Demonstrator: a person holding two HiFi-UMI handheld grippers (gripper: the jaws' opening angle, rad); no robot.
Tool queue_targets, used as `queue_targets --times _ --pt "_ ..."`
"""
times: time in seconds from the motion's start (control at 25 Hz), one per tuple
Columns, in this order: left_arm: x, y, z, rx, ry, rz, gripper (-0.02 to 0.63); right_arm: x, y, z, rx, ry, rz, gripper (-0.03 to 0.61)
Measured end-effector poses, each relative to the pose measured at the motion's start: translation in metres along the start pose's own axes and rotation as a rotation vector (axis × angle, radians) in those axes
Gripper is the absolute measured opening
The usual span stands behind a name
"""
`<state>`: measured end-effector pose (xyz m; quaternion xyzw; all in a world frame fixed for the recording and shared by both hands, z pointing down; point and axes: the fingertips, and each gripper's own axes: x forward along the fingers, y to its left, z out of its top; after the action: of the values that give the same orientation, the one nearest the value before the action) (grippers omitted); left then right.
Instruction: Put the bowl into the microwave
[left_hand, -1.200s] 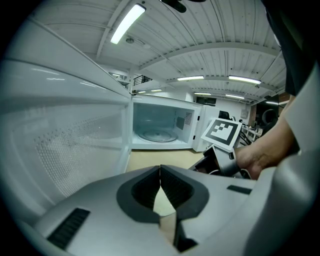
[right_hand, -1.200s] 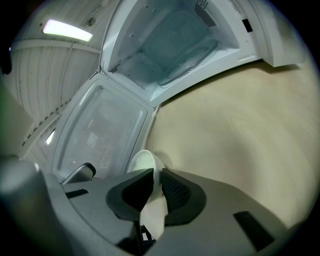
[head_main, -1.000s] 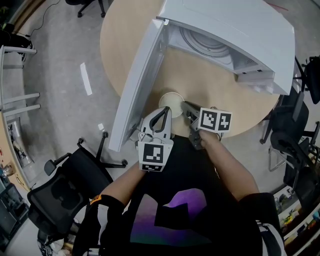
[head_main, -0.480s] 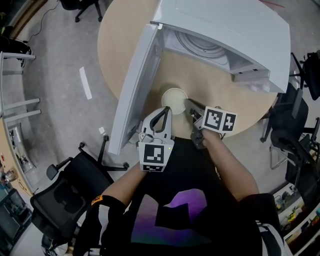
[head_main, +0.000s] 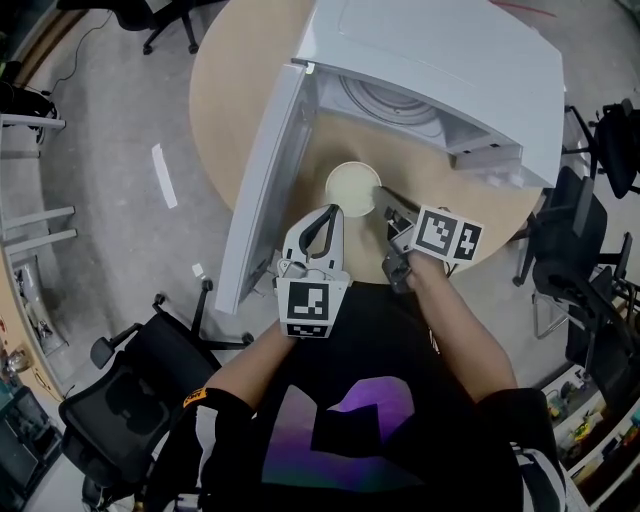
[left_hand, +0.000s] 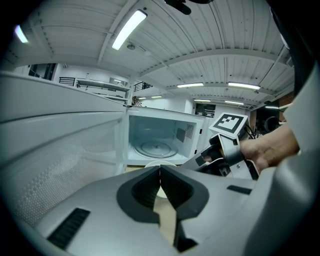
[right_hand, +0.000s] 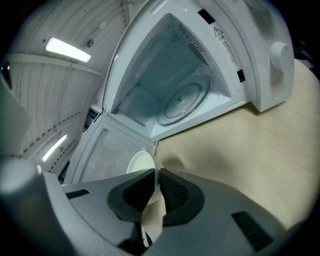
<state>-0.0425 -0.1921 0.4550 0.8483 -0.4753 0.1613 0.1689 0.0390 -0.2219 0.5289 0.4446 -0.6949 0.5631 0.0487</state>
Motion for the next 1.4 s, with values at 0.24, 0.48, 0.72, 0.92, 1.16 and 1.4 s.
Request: queue_targets --times 0.24,0.48,0.72,0.92,1.16,1.4 --pt "0.009 -0.001 0.015 -0.002 -0.016 0.022 0.046 -0.006 0.002 0.023 0.007 -0.035 0.007 0.046" --pt "0.021 -0.004 0.024 0.01 -0.015 0.038 0.046 -0.009 -0.005 0.041 0.034 -0.071 0.007 0.046" --pt "0.034 -0.005 0.031 0.014 -0.005 0.058 0.046 -0.009 -0.01 0.059 0.065 -0.114 0.003 0.046" --pt "0.046 -0.006 0.036 0.025 0.007 0.07 0.046 -0.005 -0.013 0.076 0.101 -0.153 0.005 0.046" --pt "0.064 -0.008 0.043 0.037 0.01 0.081 0.046 0.002 -0.02 0.093 0.139 -0.182 0.005 0.046" --pt "0.08 -0.008 0.044 0.044 0.024 0.09 0.046 0.006 -0.028 0.11 0.166 -0.223 -0.005 0.046"
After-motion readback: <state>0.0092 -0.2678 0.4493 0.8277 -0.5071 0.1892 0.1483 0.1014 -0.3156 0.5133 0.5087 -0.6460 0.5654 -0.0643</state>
